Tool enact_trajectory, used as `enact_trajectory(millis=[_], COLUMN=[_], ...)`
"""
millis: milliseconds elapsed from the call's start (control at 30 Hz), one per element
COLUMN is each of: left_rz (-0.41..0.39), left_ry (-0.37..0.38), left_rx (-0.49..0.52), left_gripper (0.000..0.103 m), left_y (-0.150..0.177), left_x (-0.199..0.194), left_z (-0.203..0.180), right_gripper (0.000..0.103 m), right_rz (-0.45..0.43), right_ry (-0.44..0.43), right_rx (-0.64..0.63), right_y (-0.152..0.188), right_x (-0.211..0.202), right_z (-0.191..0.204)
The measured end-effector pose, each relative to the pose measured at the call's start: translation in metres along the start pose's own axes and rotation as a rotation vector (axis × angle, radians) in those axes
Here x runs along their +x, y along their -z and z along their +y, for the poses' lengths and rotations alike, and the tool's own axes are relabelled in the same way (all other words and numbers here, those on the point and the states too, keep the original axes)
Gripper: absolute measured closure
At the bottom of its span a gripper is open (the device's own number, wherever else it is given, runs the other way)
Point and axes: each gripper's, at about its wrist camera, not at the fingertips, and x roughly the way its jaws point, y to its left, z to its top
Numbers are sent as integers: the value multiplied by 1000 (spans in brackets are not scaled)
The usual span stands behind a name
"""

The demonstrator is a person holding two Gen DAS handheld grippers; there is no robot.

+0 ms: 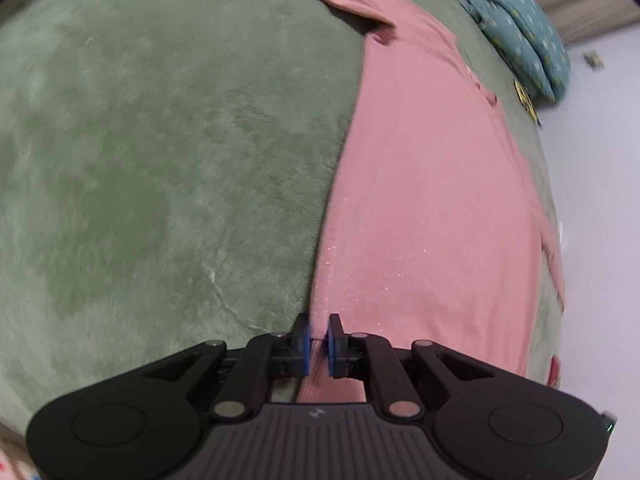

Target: Fold clothes

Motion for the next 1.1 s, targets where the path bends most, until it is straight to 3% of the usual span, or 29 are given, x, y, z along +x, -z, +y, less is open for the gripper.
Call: enact_trajectory(millis=[67, 133, 200, 400, 533, 600, 633, 700, 800, 933, 1100], left_rz=[-6, 14, 25, -83, -192, -240, -236, -218, -191, -154, -159], left_ry=[-11, -63, -58, -164, -67, -8, 3, 18, 41, 19, 23], left_rx=[44, 43, 9, 68, 62, 93, 96, 97, 99, 67, 64], left_gripper=[95, 94, 89, 88, 81, 70, 63, 63, 63, 63, 64], left_y=[-1, -4, -5, -2, -10, -15, -16, -17, -19, -19, -14], left_x=[-7, -2, -2, -41, -63, -59, -49, -25, 10, 52, 63], left_z=[-2, 3, 9, 4, -18, -38, -44, -55, -72, -73, -65], right_gripper=[95, 91, 91, 85, 85, 84, 79, 64, 64, 75, 75], right_rz=[-27, -9, 26, -49, -193, -333, -402, -533, -688, -758, -777], right_ry=[-17, -9, 6, 9, 10, -33, -43, -61, -58, -85, 25], right_rx=[-27, -32, -18, 10, 115, 221, 266, 354, 517, 713, 812], right_y=[3, 4, 7, 6, -16, -40, -54, -80, -131, -196, -272], right_x=[-12, -10, -1, -28, -51, -69, -76, -89, -100, -86, -52], right_z=[3, 1, -10, -29, -56, -80, -91, -110, -148, -201, -246])
